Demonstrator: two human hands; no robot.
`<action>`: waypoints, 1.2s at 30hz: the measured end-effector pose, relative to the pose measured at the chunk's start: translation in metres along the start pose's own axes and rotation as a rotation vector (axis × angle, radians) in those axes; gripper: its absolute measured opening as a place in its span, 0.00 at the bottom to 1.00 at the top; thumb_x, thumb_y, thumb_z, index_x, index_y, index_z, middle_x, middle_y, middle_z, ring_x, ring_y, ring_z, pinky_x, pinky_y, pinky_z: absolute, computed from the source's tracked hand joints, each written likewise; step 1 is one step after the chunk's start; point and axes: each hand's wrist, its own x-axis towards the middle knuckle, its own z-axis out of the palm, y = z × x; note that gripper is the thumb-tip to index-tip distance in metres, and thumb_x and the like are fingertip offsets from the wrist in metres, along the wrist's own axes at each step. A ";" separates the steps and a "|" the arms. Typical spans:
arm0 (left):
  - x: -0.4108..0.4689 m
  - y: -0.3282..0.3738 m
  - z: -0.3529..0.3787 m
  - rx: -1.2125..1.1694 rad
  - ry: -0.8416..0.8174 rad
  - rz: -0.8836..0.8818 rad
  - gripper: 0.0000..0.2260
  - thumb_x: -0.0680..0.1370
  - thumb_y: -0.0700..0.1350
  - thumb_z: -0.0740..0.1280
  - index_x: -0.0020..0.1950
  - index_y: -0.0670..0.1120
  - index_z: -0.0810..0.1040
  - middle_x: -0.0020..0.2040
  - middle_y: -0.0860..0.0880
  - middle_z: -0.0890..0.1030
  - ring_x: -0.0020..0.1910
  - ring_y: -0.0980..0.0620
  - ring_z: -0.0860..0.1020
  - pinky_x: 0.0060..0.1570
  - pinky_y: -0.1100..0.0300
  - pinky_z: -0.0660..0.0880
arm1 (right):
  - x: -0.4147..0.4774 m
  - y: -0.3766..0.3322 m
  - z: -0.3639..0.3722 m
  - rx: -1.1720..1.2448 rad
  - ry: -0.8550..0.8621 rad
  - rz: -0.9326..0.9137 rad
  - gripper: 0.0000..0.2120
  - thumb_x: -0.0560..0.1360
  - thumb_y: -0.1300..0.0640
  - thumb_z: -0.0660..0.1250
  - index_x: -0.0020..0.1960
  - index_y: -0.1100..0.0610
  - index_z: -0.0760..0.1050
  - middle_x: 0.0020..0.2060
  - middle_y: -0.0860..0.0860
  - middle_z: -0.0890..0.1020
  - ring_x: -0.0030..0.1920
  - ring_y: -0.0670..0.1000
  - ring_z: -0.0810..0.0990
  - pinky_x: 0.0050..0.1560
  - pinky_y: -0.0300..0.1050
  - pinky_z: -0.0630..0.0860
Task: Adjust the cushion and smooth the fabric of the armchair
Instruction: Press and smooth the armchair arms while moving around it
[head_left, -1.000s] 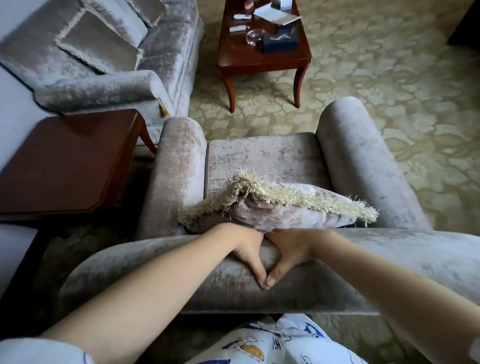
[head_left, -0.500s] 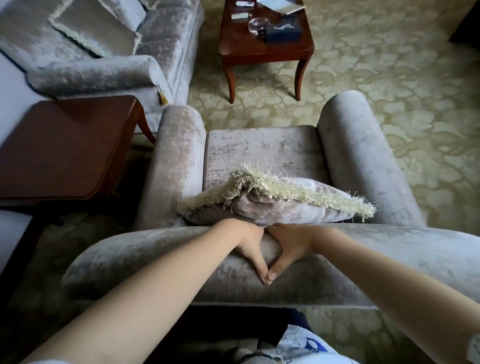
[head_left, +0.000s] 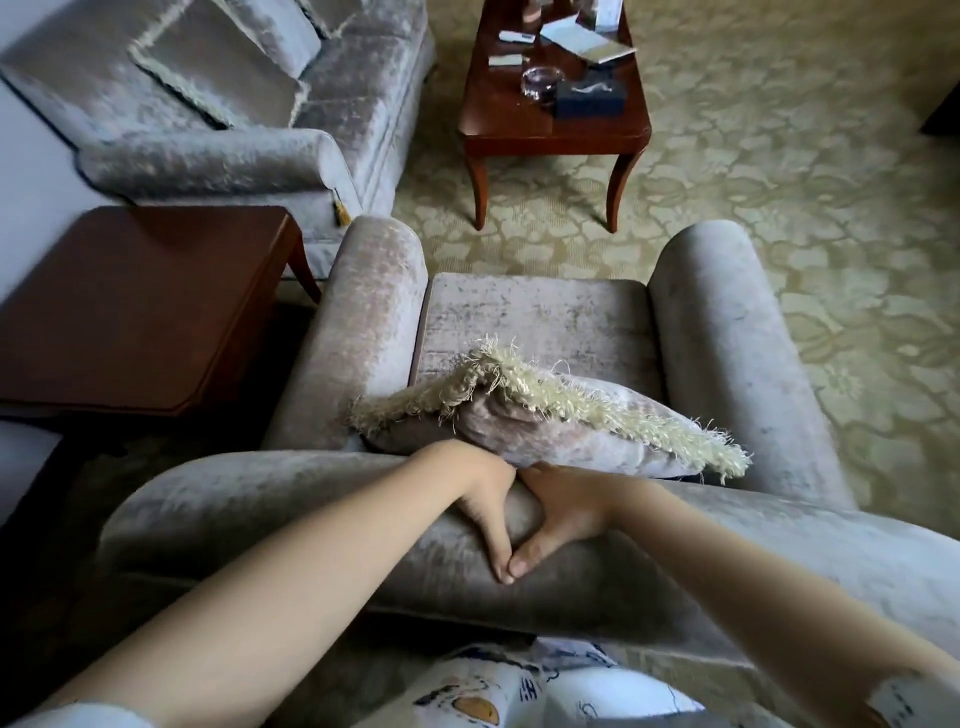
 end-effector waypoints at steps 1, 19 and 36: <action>-0.002 -0.006 0.001 -0.019 0.016 -0.008 0.52 0.52 0.63 0.80 0.70 0.42 0.67 0.67 0.49 0.74 0.61 0.50 0.74 0.64 0.56 0.69 | 0.005 -0.003 0.000 -0.006 -0.002 0.005 0.58 0.49 0.28 0.74 0.73 0.47 0.58 0.70 0.42 0.67 0.67 0.43 0.66 0.62 0.33 0.56; 0.002 0.019 0.015 -0.118 0.063 0.046 0.56 0.47 0.72 0.73 0.69 0.46 0.66 0.67 0.50 0.73 0.61 0.50 0.74 0.62 0.54 0.70 | -0.030 0.025 -0.003 -0.069 -0.008 0.247 0.43 0.62 0.32 0.72 0.69 0.53 0.65 0.65 0.49 0.72 0.63 0.52 0.71 0.65 0.50 0.68; 0.088 0.113 -0.028 -0.211 -0.168 0.007 0.55 0.47 0.70 0.74 0.69 0.48 0.69 0.64 0.50 0.76 0.58 0.48 0.77 0.61 0.51 0.73 | -0.079 0.127 -0.054 0.070 -0.226 0.092 0.52 0.57 0.33 0.73 0.74 0.48 0.57 0.70 0.37 0.61 0.68 0.36 0.58 0.67 0.35 0.53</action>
